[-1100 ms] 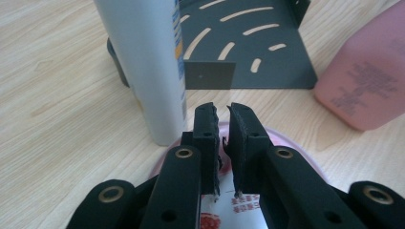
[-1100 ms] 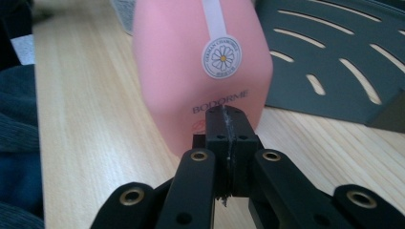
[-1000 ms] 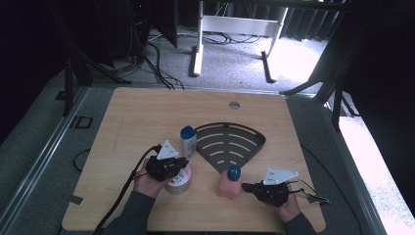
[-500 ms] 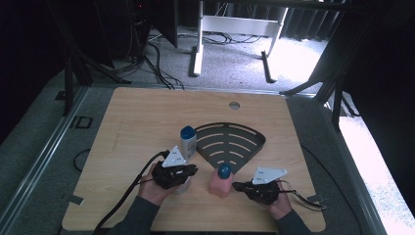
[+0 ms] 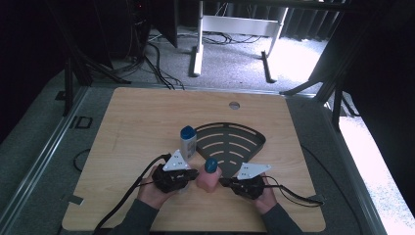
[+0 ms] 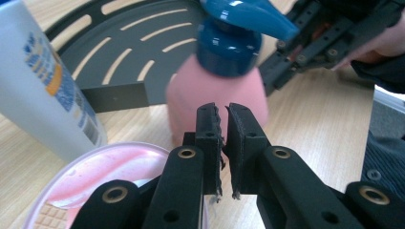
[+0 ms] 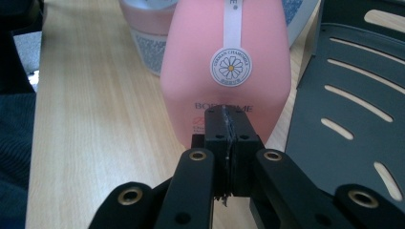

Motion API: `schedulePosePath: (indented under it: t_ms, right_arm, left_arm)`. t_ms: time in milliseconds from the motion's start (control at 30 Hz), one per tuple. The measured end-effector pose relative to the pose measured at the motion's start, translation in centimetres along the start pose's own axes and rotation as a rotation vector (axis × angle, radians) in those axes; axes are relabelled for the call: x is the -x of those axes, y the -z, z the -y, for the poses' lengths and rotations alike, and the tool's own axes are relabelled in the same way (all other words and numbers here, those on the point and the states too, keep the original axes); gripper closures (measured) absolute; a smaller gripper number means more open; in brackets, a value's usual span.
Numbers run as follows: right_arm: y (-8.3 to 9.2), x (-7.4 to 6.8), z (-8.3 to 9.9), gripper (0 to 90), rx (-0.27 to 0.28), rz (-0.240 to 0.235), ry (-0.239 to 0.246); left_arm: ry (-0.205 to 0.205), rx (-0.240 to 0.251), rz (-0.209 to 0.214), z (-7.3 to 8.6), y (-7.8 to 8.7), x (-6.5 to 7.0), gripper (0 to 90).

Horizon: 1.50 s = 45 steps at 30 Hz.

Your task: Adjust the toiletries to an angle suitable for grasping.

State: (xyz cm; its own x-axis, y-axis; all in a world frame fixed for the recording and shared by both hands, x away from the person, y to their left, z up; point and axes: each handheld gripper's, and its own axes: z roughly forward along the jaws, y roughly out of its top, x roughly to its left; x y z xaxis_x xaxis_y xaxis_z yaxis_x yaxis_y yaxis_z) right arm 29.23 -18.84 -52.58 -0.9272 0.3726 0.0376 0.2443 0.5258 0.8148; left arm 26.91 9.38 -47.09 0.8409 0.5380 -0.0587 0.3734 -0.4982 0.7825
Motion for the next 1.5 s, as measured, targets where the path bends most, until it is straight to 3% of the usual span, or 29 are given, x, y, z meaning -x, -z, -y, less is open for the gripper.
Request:
schedulePosePath:
  t_ms: [200, 400, 967, 1267, 1500]
  right_arm:
    - [-0.6, 0.2, -0.6, 89.0, 0.018, 0.008, -0.010]
    - [-1.1, 0.5, -0.9, 89.0, 0.025, -0.002, -0.013]
    - [-2.1, 1.5, -1.6, 87.8, 0.045, 0.014, -0.040]
    - [-3.0, 1.4, -2.5, 87.8, 0.037, 0.013, -0.021]
    - [-3.4, 1.6, -2.6, 89.0, 0.056, 0.017, -0.039]
  left_arm:
    - [-0.012, -0.040, 0.015, 0.1, -0.6, 0.2, 83.3]
    - [-0.007, -0.066, -0.008, 0.3, -1.5, -0.3, 83.0]
    - [0.030, -0.038, -0.085, 0.2, -2.0, -1.5, 83.0]
    - [0.047, -0.044, -0.145, 0.1, -2.1, -2.2, 81.9]
    - [0.046, -0.056, -0.169, 0.2, -2.1, -2.5, 83.0]
